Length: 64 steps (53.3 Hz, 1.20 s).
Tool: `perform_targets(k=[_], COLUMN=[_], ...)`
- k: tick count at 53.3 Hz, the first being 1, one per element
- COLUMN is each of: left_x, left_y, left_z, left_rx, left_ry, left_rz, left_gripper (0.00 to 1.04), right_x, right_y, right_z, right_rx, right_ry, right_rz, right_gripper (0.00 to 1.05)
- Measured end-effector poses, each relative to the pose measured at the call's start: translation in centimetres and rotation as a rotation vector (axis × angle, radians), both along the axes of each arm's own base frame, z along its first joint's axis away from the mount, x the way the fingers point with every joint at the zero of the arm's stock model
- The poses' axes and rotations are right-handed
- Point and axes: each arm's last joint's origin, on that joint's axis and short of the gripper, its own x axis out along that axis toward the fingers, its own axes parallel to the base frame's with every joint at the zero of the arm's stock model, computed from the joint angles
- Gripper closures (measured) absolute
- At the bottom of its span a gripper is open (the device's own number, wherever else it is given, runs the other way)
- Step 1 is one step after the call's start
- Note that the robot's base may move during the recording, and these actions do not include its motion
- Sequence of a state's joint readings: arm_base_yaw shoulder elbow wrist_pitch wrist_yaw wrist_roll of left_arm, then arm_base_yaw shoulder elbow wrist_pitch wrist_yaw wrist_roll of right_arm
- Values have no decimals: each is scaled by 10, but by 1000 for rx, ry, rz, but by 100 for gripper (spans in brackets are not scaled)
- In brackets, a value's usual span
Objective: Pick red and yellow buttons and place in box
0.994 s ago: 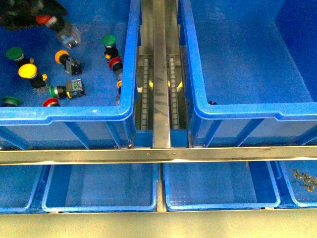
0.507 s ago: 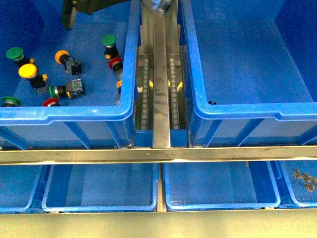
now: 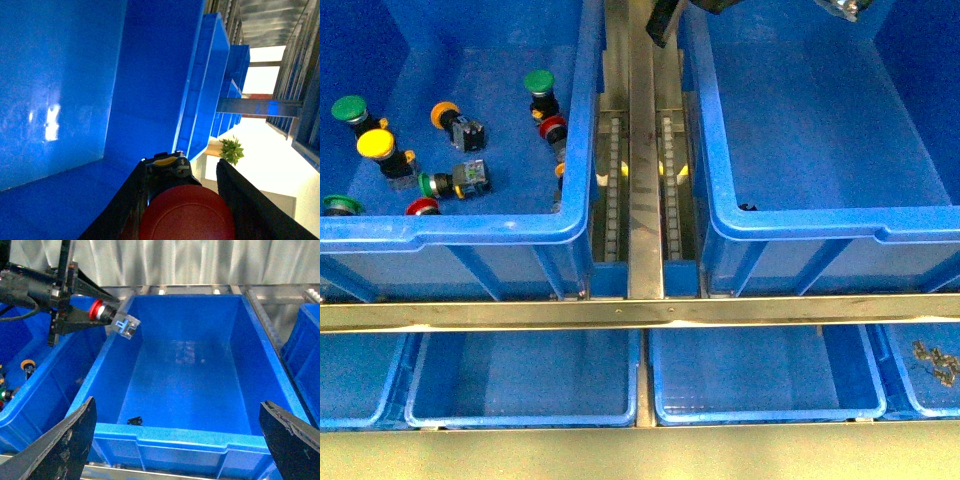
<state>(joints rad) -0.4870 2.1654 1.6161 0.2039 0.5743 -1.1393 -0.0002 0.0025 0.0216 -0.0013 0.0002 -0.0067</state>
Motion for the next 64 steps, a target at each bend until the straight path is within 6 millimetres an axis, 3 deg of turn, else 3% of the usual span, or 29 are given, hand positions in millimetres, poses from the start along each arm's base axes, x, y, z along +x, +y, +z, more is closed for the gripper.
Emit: perform_targets(k=[12, 18, 22, 30, 35, 41, 64], left_x=[-2, -4, -5, -8, -8, -8, -8], left_y=[-19, -20, -22, -26, -26, -25, -28], left_z=[-4, -5, -6, -6, -5, -5, -1], left_rx=[12, 19, 27, 38, 39, 39, 31], left_ry=[17, 24, 26, 27, 22, 21, 20], left_rz=[-20, -21, -22, -32, -32, -28, -38], left_gripper=[71, 71, 71, 71, 71, 71, 71], right_x=[0, 7, 29, 81, 120, 153, 208], right_y=[0, 3, 11, 29, 35, 35, 34], right_z=[0, -1, 1, 14, 15, 6, -13], right_rx=[0, -76, -170, -312, -411, -500, -679], right_ry=[4, 358, 419, 317, 255, 257, 208], right_rz=[-5, -147, -61, 142, 171, 168, 125], right_gripper=[7, 7, 7, 7, 7, 7, 7])
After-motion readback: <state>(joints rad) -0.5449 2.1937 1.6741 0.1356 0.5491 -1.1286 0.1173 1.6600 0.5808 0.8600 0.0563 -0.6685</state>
